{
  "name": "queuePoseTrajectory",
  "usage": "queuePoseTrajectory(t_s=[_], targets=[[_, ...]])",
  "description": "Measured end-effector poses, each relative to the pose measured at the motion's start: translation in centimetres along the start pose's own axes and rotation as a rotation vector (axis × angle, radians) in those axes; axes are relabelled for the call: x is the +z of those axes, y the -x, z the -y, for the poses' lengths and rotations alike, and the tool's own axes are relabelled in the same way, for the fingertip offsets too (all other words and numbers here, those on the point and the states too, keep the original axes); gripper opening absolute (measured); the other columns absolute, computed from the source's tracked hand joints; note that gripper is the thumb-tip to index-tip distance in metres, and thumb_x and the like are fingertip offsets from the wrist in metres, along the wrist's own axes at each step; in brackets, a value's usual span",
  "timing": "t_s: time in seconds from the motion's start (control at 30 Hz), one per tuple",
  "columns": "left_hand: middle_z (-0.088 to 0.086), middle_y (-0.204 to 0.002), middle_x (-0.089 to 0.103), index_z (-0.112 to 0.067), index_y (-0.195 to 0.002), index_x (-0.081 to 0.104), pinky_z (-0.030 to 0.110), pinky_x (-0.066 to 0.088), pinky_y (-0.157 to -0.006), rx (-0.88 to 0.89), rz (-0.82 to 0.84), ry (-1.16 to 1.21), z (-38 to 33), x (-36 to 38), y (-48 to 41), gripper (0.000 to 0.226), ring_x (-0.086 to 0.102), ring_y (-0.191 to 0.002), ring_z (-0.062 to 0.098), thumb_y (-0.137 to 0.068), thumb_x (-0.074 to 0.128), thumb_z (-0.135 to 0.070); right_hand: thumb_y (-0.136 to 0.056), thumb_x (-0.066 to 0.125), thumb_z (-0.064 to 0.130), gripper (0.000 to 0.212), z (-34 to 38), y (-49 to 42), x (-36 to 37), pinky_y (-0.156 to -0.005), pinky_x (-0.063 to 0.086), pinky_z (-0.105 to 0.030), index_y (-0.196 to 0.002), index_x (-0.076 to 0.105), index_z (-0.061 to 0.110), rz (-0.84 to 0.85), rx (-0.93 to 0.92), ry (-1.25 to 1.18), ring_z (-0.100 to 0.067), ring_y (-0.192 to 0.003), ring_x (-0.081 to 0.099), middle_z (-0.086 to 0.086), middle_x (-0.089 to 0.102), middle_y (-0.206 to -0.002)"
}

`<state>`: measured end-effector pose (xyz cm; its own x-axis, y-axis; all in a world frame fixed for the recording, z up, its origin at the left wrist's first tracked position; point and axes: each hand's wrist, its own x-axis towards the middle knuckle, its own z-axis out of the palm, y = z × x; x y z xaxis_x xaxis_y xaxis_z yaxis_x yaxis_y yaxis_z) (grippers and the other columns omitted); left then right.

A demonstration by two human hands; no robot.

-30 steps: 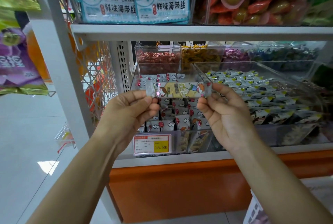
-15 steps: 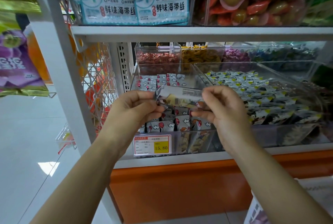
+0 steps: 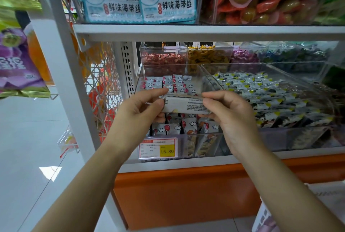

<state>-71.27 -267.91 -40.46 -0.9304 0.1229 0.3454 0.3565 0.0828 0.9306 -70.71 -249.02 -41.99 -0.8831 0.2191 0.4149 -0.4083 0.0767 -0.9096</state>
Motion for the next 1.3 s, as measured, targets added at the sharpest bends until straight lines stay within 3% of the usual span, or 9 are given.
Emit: queuePoseTrajectory(t_s=[0.17, 0.43, 0.6, 0.73, 0.87, 0.97, 1.07, 1.2, 1.3], targets=[[-0.002, -0.098, 0.064, -0.028, -0.098, 0.062, 0.036, 0.059, -0.070, -0.013, 0.042, -0.086, -0.1, 0.3, 0.1, 0.016, 0.065, -0.079, 0.025, -0.082, 0.064, -0.026, -0.083, 0.065, 0.013, 0.019, 0.1, 0.1, 0.2, -0.060, 0.045, -0.022, -0.067, 0.065, 0.023, -0.033, -0.030, 0.086, -0.001, -0.064, 0.056, 0.012, 0.062, -0.065], [0.009, -0.075, 0.059, -0.018, -0.083, 0.058, 0.034, 0.050, -0.059, -0.007, -0.017, -0.210, 0.0, 0.8, -0.1, 0.015, 0.054, -0.060, 0.014, -0.079, 0.066, -0.029, -0.085, 0.064, 0.014, 0.016, 0.4, 0.5, 0.5, -0.058, 0.042, -0.007, -0.071, 0.064, 0.022, 0.003, -0.161, 0.203, 0.004, -0.063, 0.056, 0.020, 0.060, -0.063], [0.006, -0.054, 0.061, -0.007, -0.069, 0.060, 0.023, 0.048, -0.044, -0.017, -0.026, -0.206, -0.2, 0.4, -0.6, 0.026, 0.055, -0.045, 0.013, -0.080, 0.069, -0.030, -0.085, 0.064, 0.018, 0.008, 0.1, 0.2, 0.3, -0.065, 0.048, -0.015, -0.079, 0.068, 0.019, 0.009, -0.112, 0.174, -0.001, -0.072, 0.059, 0.011, 0.064, -0.074], [0.015, -0.066, 0.064, -0.004, -0.073, 0.062, 0.030, 0.054, -0.047, -0.035, -0.053, -0.246, 0.2, 0.5, -0.9, 0.026, 0.060, -0.048, 0.016, -0.083, 0.066, -0.028, -0.085, 0.064, 0.023, 0.010, 0.1, 0.0, -0.2, -0.072, 0.049, -0.012, -0.093, 0.070, 0.026, 0.079, -0.098, 0.185, 0.003, -0.083, 0.062, 0.016, 0.067, -0.085], [0.014, -0.074, 0.067, -0.006, -0.084, 0.064, 0.042, 0.056, -0.056, -0.087, -0.120, -0.189, 0.1, 0.9, -0.9, 0.028, 0.063, -0.052, 0.021, -0.089, 0.057, -0.032, -0.081, 0.070, 0.020, 0.042, 0.2, -0.4, -1.1, -0.095, 0.047, -0.026, -0.114, 0.057, 0.043, 0.282, -0.028, 0.211, -0.001, -0.110, 0.058, 0.018, 0.061, -0.120], [0.007, -0.070, 0.064, -0.025, -0.088, 0.067, 0.031, 0.051, -0.056, 0.008, -0.013, -0.269, -0.2, 1.3, -0.9, 0.017, 0.055, -0.057, 0.017, -0.089, 0.054, -0.035, -0.085, 0.066, 0.017, 0.033, 0.3, -0.6, -1.1, -0.072, 0.057, -0.025, -0.110, 0.058, 0.036, 0.213, -0.067, 0.198, -0.008, -0.075, 0.069, 0.007, 0.069, -0.095], [0.005, -0.071, 0.060, -0.018, -0.111, 0.064, 0.028, 0.049, -0.056, 0.004, 0.032, -0.344, 0.2, 1.8, -1.5, 0.029, 0.052, -0.058, 0.012, -0.093, 0.050, -0.034, -0.086, 0.063, 0.019, 0.017, 0.5, -1.5, -1.1, -0.054, 0.057, -0.027, -0.103, 0.065, 0.018, 0.125, -0.083, 0.179, -0.013, -0.057, 0.065, 0.005, 0.067, -0.066], [0.007, -0.120, 0.061, -0.016, -0.138, 0.044, 0.024, 0.046, -0.073, -0.027, 0.006, -0.481, 1.0, 2.2, -4.9, 0.045, 0.061, -0.094, 0.018, -0.097, 0.042, -0.035, -0.087, 0.063, 0.019, 0.004, 0.5, -4.9, -1.4, -0.051, 0.055, -0.021, -0.091, 0.063, 0.017, -0.063, -0.062, 0.161, -0.009, -0.053, 0.065, 0.004, 0.066, -0.069], [0.014, -0.134, 0.051, -0.009, -0.134, 0.045, 0.031, 0.041, -0.091, 0.013, 0.087, -0.801, 2.0, 2.7, -9.2, 0.041, 0.054, -0.112, 0.026, -0.096, 0.046, -0.024, -0.088, 0.063, 0.017, 0.018, 0.0, -7.8, -0.8, -0.055, 0.058, -0.028, -0.100, 0.060, 0.005, -0.113, -0.029, 0.188, -0.010, -0.052, 0.064, 0.003, 0.063, -0.081]])
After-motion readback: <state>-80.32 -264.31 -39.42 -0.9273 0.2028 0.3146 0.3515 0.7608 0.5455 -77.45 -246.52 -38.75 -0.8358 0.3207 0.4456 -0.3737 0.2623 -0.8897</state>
